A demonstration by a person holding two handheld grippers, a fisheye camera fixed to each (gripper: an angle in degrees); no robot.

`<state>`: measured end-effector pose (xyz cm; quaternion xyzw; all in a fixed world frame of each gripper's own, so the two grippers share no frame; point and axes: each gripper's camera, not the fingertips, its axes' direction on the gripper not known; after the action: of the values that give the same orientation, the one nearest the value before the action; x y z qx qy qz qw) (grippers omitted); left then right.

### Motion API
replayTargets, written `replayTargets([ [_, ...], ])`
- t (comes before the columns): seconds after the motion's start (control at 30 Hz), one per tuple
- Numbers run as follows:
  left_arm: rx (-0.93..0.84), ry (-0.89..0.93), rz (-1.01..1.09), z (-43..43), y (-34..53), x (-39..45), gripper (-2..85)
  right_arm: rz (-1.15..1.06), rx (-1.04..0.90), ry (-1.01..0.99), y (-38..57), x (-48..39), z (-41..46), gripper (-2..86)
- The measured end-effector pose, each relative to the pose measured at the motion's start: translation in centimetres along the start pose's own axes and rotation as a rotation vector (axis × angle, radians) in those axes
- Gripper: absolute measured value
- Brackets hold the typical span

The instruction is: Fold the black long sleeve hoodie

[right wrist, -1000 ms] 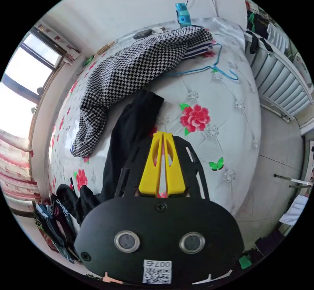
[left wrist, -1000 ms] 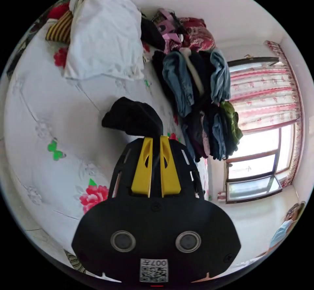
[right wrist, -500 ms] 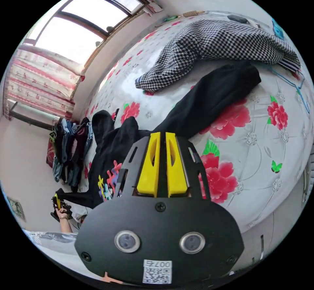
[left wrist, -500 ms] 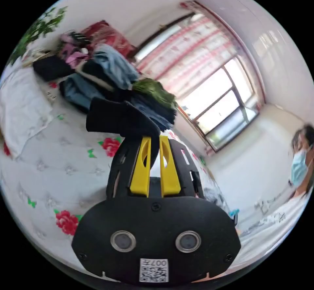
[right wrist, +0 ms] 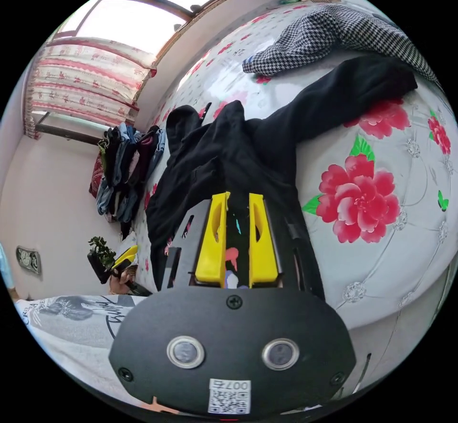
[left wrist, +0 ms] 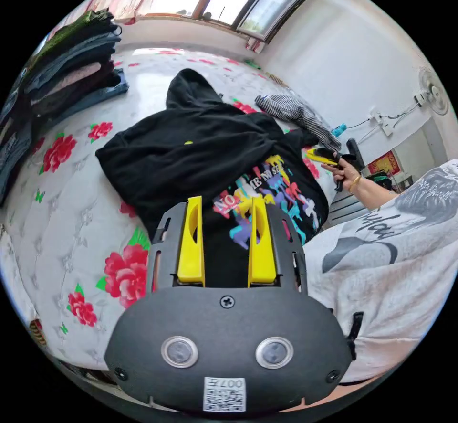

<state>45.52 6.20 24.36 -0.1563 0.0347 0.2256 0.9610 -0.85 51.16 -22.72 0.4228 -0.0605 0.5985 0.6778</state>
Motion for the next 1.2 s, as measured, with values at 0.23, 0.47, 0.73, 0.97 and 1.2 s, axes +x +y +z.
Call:
replayTargets([
  [0.23, -0.04, -0.038, -0.067, 1.3, -0.3, -3.5, 13.4, -0.159, -0.144, 0.106, -6.2, -4.9, 6.9, 7.6],
  [0.47, -0.15, -0.034, -0.078, 4.4, -0.8, -5.6, 12.3, -0.231, -0.096, 0.217, -8.6, -8.1, 7.2, 1.0],
  [0.73, -0.005, 0.049, -0.043, -0.6, -1.5, -6.9, 12.7, -0.212, -0.026, 0.373, -1.0, -5.0, -2.5, 0.0],
  [0.97, 0.016, 0.063, 0.089, 1.2, -9.8, -9.6, 12.7, 0.062, -0.194, 0.494, 0.7, 1.0, 2.7, 1.5],
  [1.2, -0.084, -0.031, -0.14, 5.8, -14.1, -17.3, 5.8, 0.185, 0.032, 0.354, 0.2, 1.8, -3.3, 4.8],
])
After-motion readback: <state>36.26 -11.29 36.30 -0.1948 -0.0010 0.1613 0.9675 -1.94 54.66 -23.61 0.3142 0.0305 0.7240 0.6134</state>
